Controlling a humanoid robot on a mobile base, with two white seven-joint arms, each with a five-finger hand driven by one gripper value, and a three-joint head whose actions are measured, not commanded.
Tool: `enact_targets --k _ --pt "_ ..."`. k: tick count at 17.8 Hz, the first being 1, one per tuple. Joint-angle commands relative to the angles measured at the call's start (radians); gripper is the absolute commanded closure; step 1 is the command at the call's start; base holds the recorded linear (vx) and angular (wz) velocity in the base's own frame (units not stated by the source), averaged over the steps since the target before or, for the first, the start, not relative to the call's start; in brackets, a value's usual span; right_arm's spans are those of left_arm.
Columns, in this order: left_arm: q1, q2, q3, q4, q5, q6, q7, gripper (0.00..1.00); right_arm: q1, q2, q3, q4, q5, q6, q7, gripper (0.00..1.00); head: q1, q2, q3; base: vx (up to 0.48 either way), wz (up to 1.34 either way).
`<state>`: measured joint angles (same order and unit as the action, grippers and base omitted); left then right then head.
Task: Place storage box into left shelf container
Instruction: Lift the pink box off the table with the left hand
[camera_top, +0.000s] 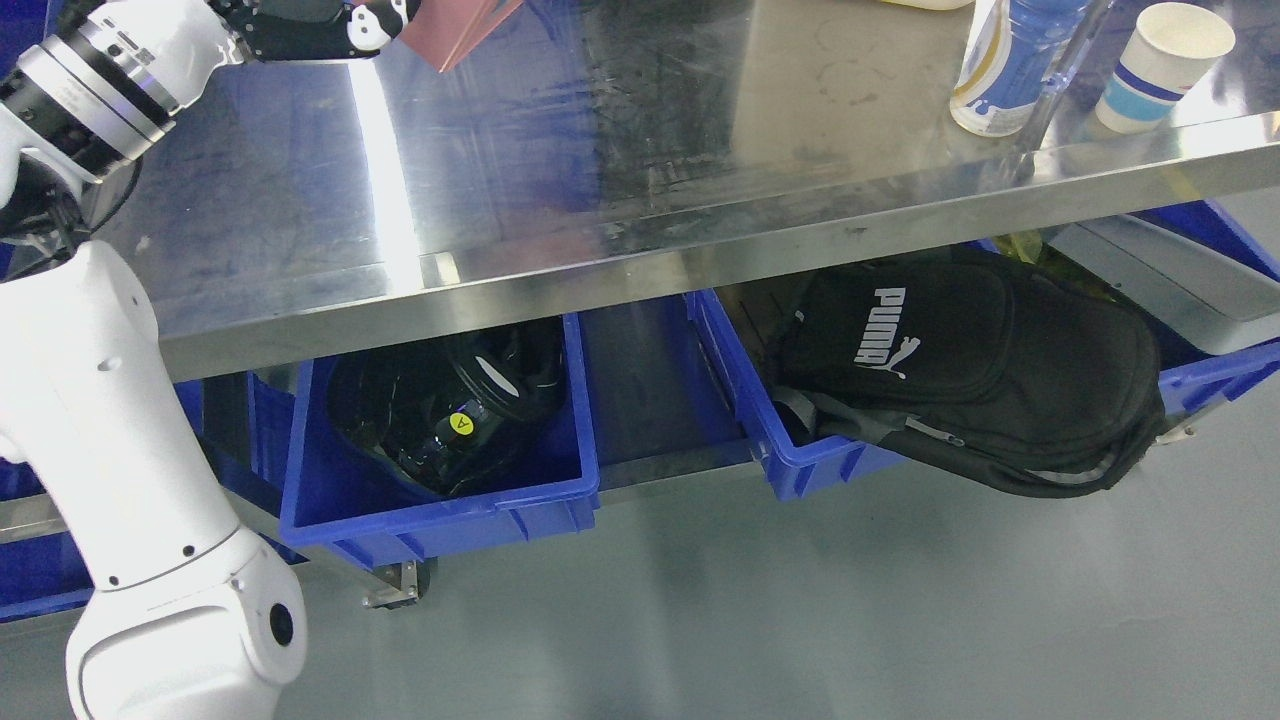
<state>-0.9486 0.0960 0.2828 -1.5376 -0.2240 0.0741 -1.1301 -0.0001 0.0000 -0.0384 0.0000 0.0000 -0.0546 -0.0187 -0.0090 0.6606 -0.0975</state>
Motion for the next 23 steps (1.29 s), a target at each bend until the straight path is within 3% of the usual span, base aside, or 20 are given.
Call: enact_targets --k 1,3,6,14,23 --pt "0.086 -0.033 0.027 -0.110 -0.002 -0.082 0.001 1.00 -0.018 -0.017 0.000 -0.017 0.000 -0.001 0.000 0.01 0.0000 0.000 0.000 0.000 0.00" --pt "0.119 -0.079 0.026 -0.111 -0.002 -0.091 0.001 1.00 -0.018 -0.017 0.000 -0.017 0.000 -0.001 0.000 0.01 0.0000 0.000 0.000 -0.028 0.09" --pt "0.129 -0.079 -0.026 -0.111 -0.003 -0.091 0.004 1.00 -0.018 -0.017 0.000 -0.017 0.000 -0.001 0.000 0.01 0.0000 0.000 0.000 -0.064 0.18" --pt "0.186 -0.079 -0.304 -0.111 -0.018 -0.091 0.065 0.99 -0.018 -0.017 0.000 -0.017 0.000 -0.001 0.000 0.01 0.0000 0.000 0.000 -0.116 0.64" --pt "0.344 -0.079 -0.350 -0.111 -0.018 -0.215 0.069 0.99 -0.018 -0.017 0.000 -0.017 0.000 -0.001 0.000 0.01 0.0000 0.001 0.000 -0.045 1.40"
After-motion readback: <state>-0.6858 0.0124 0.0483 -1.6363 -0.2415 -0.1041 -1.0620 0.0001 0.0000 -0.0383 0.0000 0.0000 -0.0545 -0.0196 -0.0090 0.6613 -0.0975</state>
